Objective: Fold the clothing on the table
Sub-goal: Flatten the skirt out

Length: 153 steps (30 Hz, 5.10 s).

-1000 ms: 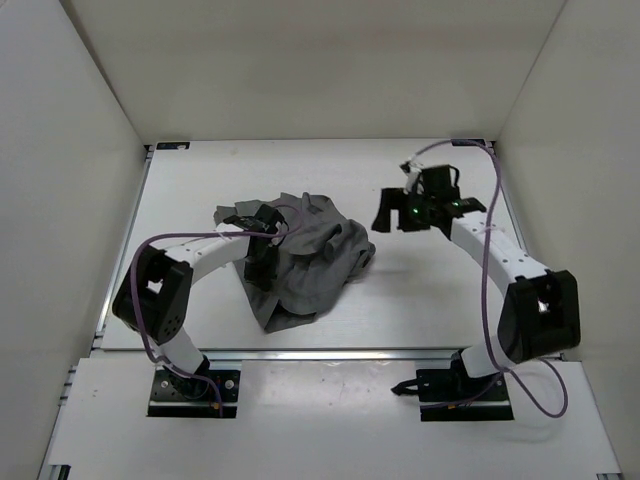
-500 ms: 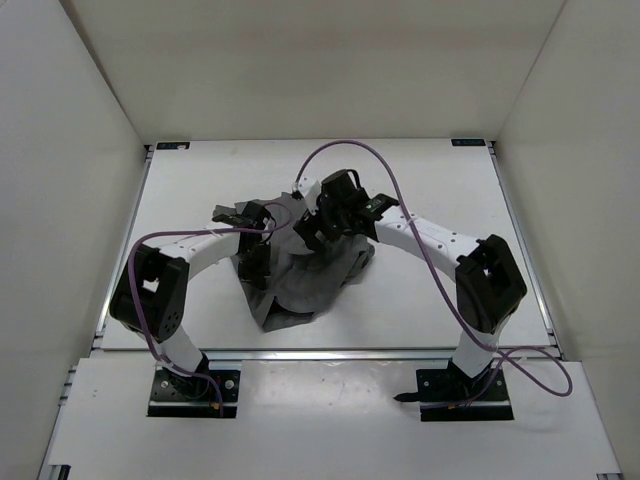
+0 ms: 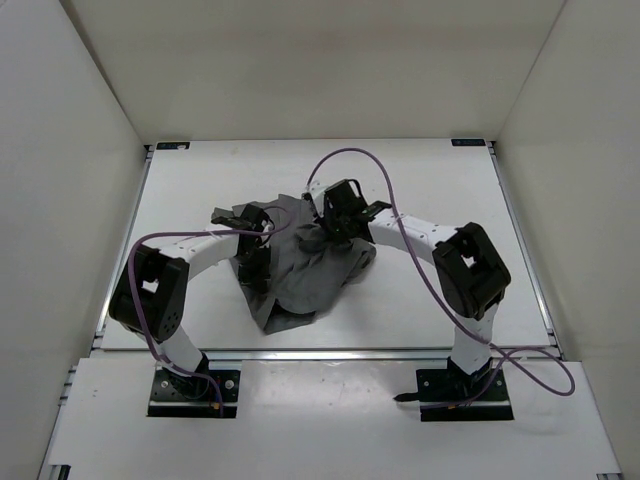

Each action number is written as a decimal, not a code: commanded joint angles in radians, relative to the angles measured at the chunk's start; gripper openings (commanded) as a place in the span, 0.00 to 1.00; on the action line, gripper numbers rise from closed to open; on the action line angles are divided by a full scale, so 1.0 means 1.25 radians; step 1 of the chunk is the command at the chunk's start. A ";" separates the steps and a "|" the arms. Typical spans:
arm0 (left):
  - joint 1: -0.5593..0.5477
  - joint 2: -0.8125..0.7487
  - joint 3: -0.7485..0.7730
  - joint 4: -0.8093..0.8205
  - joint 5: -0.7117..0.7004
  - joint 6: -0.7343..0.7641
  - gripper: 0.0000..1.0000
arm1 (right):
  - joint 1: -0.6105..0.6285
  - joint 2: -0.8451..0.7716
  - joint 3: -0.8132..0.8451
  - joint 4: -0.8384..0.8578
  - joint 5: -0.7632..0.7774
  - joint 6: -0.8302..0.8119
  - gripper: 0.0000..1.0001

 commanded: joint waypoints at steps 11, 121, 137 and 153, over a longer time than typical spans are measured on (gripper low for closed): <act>0.008 -0.027 0.014 0.009 0.027 0.038 0.00 | -0.498 -0.314 -0.218 0.082 -0.127 0.333 0.55; 0.100 -0.342 -0.032 0.318 0.054 -0.471 0.00 | -0.180 -0.161 0.072 0.042 0.172 0.197 0.05; 0.102 -0.298 -0.086 0.371 0.053 -0.477 0.00 | -0.178 -0.314 -0.192 0.033 -0.013 0.310 0.39; 0.105 -0.277 -0.114 0.385 0.058 -0.461 0.00 | 0.032 -0.386 -0.313 0.069 0.078 0.333 0.87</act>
